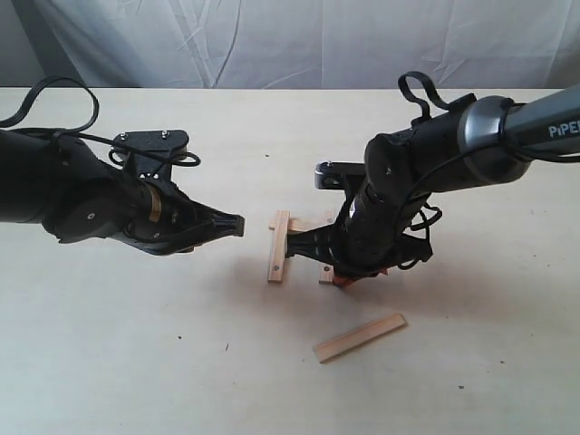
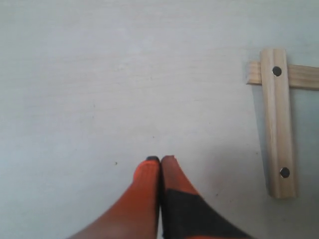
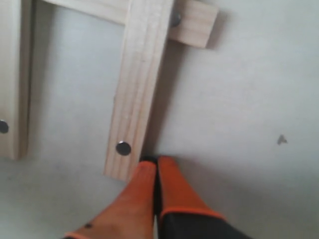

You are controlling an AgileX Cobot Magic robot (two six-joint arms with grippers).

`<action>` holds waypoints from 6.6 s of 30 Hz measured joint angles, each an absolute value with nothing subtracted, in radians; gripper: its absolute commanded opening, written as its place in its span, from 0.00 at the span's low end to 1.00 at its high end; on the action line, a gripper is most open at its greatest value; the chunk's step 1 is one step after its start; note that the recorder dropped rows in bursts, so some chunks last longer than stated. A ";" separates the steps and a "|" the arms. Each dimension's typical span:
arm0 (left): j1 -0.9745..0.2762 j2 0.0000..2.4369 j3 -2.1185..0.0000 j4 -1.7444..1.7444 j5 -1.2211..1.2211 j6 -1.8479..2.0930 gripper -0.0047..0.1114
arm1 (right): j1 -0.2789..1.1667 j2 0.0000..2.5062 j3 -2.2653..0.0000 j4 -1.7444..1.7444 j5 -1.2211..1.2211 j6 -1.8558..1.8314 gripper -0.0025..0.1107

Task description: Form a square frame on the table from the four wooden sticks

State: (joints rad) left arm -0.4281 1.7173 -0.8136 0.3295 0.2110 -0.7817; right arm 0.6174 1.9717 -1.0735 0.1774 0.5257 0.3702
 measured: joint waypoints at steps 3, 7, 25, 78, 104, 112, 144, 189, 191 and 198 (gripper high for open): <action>-0.428 1.712 -0.814 0.330 0.234 -0.782 0.04 | 0.619 1.943 -1.072 0.146 0.557 0.370 0.01; -0.422 1.629 -0.808 0.312 0.293 -0.698 0.04 | 0.619 1.809 -1.072 0.023 0.688 0.177 0.01; -0.221 1.410 -0.808 0.147 0.605 -0.262 0.04 | 0.780 1.746 -0.894 0.024 0.601 -0.675 0.39; -0.221 1.410 -0.808 0.103 0.562 -0.258 0.04 | 0.782 2.025 -1.343 0.000 0.726 -0.805 0.02; -0.221 1.410 -0.808 0.103 0.554 -0.257 0.04 | 0.782 2.038 -1.378 -0.127 0.783 -0.677 0.02; -0.221 1.410 -0.808 0.103 0.554 -0.255 0.04 | 0.782 2.087 -1.378 -0.145 0.808 -0.677 0.02; -0.221 1.410 -0.808 0.101 0.546 -0.255 0.04 | 0.621 2.000 -1.379 -0.081 0.774 -0.320 0.39; -0.221 1.410 -0.808 0.080 0.538 -0.255 0.04 | 0.586 2.121 -1.379 0.056 0.775 -0.230 0.39; -0.221 1.410 -0.808 0.080 0.538 -0.255 0.04 | 0.586 2.120 -1.379 0.028 0.788 -0.213 0.39; -0.221 1.410 -0.808 0.078 0.536 -0.255 0.04 | 0.586 2.090 -1.379 0.000 0.796 -0.181 0.38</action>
